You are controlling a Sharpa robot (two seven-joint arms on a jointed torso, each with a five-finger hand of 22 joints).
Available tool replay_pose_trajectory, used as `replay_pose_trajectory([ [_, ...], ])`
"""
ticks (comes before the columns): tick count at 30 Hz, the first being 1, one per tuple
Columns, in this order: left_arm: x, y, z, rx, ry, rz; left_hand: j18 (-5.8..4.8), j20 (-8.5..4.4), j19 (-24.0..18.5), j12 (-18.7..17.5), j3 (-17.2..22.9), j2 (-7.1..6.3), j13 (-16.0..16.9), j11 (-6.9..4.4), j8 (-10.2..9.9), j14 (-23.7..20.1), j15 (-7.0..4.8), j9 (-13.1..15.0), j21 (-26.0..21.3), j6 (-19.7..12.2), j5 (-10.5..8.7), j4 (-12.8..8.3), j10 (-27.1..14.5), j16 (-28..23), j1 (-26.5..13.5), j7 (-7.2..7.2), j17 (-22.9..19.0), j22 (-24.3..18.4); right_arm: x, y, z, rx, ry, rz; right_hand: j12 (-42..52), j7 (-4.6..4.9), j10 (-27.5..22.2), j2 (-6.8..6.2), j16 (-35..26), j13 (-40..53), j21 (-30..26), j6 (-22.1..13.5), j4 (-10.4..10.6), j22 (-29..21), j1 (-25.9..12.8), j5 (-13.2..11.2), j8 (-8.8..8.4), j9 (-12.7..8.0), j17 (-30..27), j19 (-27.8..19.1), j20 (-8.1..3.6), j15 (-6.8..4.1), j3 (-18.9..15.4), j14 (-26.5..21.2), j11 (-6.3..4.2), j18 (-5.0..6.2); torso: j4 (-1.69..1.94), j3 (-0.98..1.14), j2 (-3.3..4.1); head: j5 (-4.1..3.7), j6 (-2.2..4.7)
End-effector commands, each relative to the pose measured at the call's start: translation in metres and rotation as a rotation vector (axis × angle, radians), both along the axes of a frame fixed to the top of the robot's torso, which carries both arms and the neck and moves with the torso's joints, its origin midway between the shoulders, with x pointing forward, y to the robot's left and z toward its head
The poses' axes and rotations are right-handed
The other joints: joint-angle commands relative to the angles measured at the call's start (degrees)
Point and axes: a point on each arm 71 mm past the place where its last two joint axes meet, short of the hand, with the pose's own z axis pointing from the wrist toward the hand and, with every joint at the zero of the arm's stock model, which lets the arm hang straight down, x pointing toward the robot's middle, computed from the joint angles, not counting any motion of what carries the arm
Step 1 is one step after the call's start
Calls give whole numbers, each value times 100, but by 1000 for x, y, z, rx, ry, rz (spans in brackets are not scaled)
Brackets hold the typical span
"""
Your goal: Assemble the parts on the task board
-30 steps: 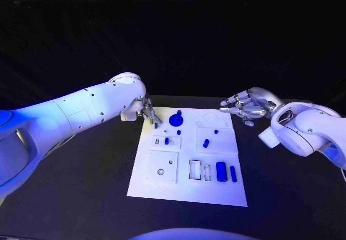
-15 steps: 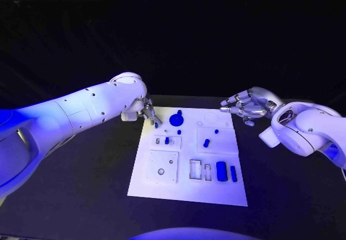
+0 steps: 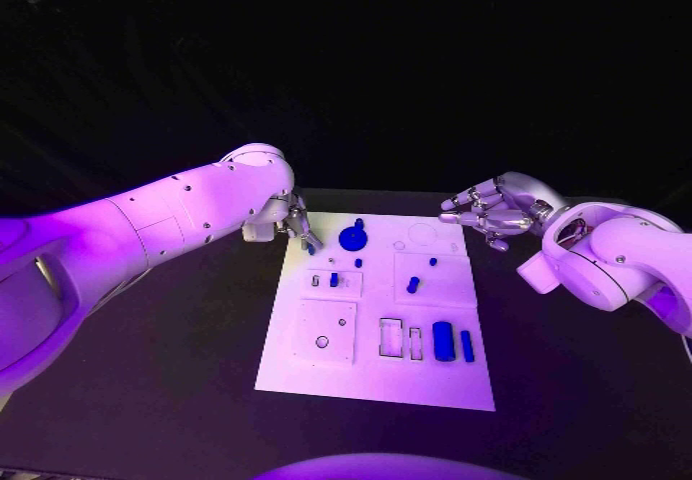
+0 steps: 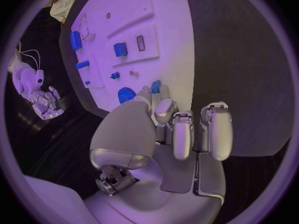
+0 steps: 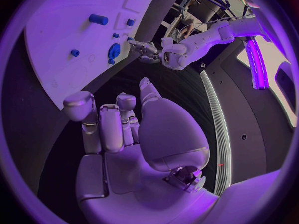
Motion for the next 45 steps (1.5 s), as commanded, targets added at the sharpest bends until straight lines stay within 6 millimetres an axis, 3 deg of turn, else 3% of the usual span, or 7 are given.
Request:
replay_pose_trajectory([
  [1, -1, -3, -1, -16, 23, -19, 10, -24, 319, 24, 118, 44, 0, -4, 20, 594, -41, -15, 37, 28, 38, -63, 32, 14, 193, -21, 1509, 997, -1, 2, 0, -1, -1, 18, -19, 3, -51, 43, -24, -9, -12, 7, 2, -5, 32, 35, 28, 7, -9, -42, -13, -38, -25, 188, 6, 103, -1, 0, 3, -2, -17],
  [11, -1, -3, -3, -35, 22, -24, 16, -56, 306, -60, 901, 139, -57, -19, -54, 594, -58, -86, 11, -91, 73, -532, -7, 14, 975, -24, 1509, 982, -1, 2, 0, -1, -1, 19, -19, 3, -51, 43, -24, -9, -12, 7, 2, -5, 32, 35, 28, 7, -9, -42, -13, -38, -25, 188, 6, 103, 0, 1, -1, 1, -36],
  [14, -1, -3, -2, -47, 18, -23, 17, -43, 302, -82, 1211, 48, -76, 2, -46, 594, -36, -91, 5, -98, 68, -582, -3, 14, 997, -1, 1509, 981, -1, 2, 0, -1, -1, 19, -19, 3, -51, 43, -24, -9, -12, 7, 2, -5, 32, 35, 28, 7, -9, -42, -13, -38, -25, 188, 6, 103, -2, 5, -4, 9, -43],
  [19, -4, -1, -1, -83, 5, -19, 17, -25, 303, -89, 1857, -218, -87, 8, 26, 594, -10, -47, -1, -104, 60, -632, 32, 14, 847, 7, 1509, 988, 0, 2, 0, -1, -1, 19, -16, 3, -49, 44, -24, -7, -12, 7, 3, -4, 34, 37, 29, 7, -8, -41, -13, -38, -28, 189, 6, 103, -1, 7, -4, 9, -41],
  [29, -24, 5, 9, -163, -65, -29, 14, -28, 313, -76, 2569, -608, -81, 4, 121, 594, -19, 16, 5, -92, 42, -762, 95, 14, 634, 2, 1509, 1011, 0, 1, -1, -1, 2, 16, -4, 3, -41, 49, -22, 1, -12, 8, 6, 0, 42, 45, 30, 9, -3, -37, -13, -38, -39, 190, 6, 101, 8, 8, -4, 29, -43],
  [35, -38, 3, 12, -171, -120, -68, 11, -32, 320, -80, 2809, -723, -88, -1, 148, 594, -25, 32, 10, -77, 38, -805, 114, 14, 571, 0, 1509, 1023, 0, 1, -3, 0, 6, 15, -4, 3, -41, 49, -22, 1, -12, 8, 6, 0, 42, 45, 30, 9, -3, -37, -13, -38, -39, 190, 6, 101, 15, -6, -4, 35, -59],
  [45, -54, 0, -2, -156, -151, -115, 4, -34, 335, -61, 2943, -794, -70, -4, 166, 594, -27, 42, 33, -65, 33, -826, 143, 14, 530, -3, 1509, 1050, -1, 1, -4, 2, 10, 17, -4, 3, -41, 49, -22, 1, -12, 8, 6, 0, 42, 45, 30, 9, -3, -37, -13, -38, -39, 190, 6, 101, 5, -6, -9, 70, -73],
])
